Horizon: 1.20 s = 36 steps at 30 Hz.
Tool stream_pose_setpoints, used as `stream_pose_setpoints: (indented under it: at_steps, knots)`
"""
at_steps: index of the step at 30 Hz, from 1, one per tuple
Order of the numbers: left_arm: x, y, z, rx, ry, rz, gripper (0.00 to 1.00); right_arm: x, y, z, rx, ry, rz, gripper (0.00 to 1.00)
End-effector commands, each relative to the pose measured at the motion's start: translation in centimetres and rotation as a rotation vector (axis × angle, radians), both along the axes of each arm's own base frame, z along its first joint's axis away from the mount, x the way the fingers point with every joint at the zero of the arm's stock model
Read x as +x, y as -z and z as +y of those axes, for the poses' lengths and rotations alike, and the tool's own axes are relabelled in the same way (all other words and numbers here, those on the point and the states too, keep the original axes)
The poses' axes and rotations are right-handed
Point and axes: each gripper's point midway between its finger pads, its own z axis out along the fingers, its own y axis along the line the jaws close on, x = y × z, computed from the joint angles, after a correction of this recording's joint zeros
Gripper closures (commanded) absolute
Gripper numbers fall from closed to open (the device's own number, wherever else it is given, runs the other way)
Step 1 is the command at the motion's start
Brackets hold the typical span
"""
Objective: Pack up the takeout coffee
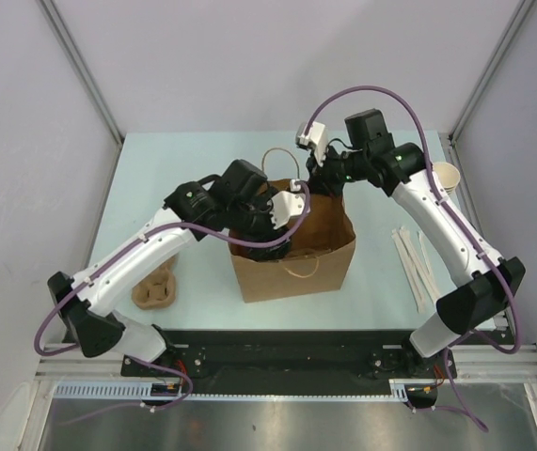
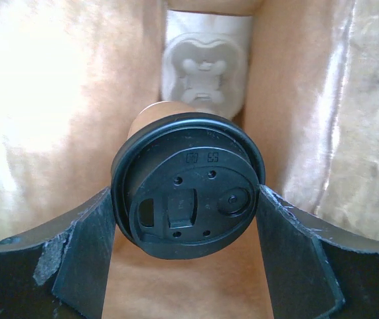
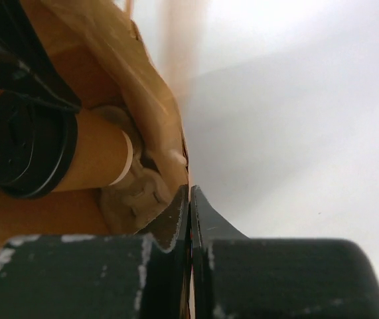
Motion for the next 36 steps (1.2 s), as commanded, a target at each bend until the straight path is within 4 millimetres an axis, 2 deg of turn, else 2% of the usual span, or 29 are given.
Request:
stream_pose_setpoints:
  at_steps: [1,4,5,6,7,8,9,11,12,14,15,18,23,25,29,35,36]
  knots:
    - [0.7,-1.7,0.6,-0.050,-0.031,-0.115,0.85,0.6,-7.5,0.7,0.149,0.036,-0.190,1.00]
    - [0.6,-1.1,1.1,-0.044,-0.029,-0.134,0.85,-0.8,-8.6,0.6,0.172,0.046,-0.202,1.00]
    - [0.6,-1.0,1.3,-0.041,-0.034,-0.139,0.85,-1.8,-9.4,0.4,0.185,0.039,-0.226,1.00]
    - [0.4,-0.2,1.5,-0.027,-0.032,-0.132,0.85,-2.1,-8.3,0.4,0.166,0.047,-0.217,1.00]
    - [0.4,-0.4,1.6,-0.036,-0.027,-0.148,0.85,-2.3,-8.5,0.5,0.170,0.050,-0.246,1.00]
    - [0.2,0.5,1.9,-0.016,-0.029,-0.145,0.85,-3.2,-8.5,1.0,0.169,0.040,-0.264,1.00]
    - [0.2,0.9,2.1,-0.009,-0.030,-0.149,0.85,-3.2,-8.1,0.5,0.152,0.079,-0.295,1.00]
    - [0.0,0.7,2.4,-0.021,-0.031,-0.181,0.85,-4.3,-7.7,1.1,0.145,0.076,-0.310,1.00]
    - [-0.2,1.8,2.9,0.001,-0.035,-0.182,0.85,-4.4,-7.8,0.6,0.137,0.113,-0.331,1.00]
    - [-0.5,1.7,3.1,-0.016,-0.035,-0.218,0.85,-4.9,-7.7,0.6,0.141,0.146,-0.329,1.00]
    - [-0.5,2.7,3.5,0.000,-0.039,-0.226,0.85,-5.3,-8.1,0.6,0.151,0.161,-0.346,1.00]
    - [-0.9,3.5,3.9,0.005,-0.045,-0.264,0.85,-6.4,-7.2,0.6,0.148,0.167,-0.302,1.00]
    - [-1.2,3.7,3.6,-0.018,-0.039,-0.336,0.86,-8.2,-7.1,0.9,0.169,0.176,-0.264,1.00]
    - [-1.3,3.1,3.1,-0.043,-0.030,-0.372,0.86,-8.9,-7.2,1.3,0.175,0.182,-0.262,1.00]
    - [-2.6,4.3,2.4,-0.037,0.027,-0.393,0.86,-9.7,-7.6,1.2,0.177,0.207,-0.317,1.00]
    - [-2.4,5.7,2.1,-0.037,0.017,-0.422,0.87,-9.7,-8.6,0.6,0.190,0.249,-0.454,1.00]
    - [-2.3,5.9,2.1,-0.032,0.017,-0.427,0.87,-9.8,-7.8,0.7,0.178,0.243,-0.452,1.00]
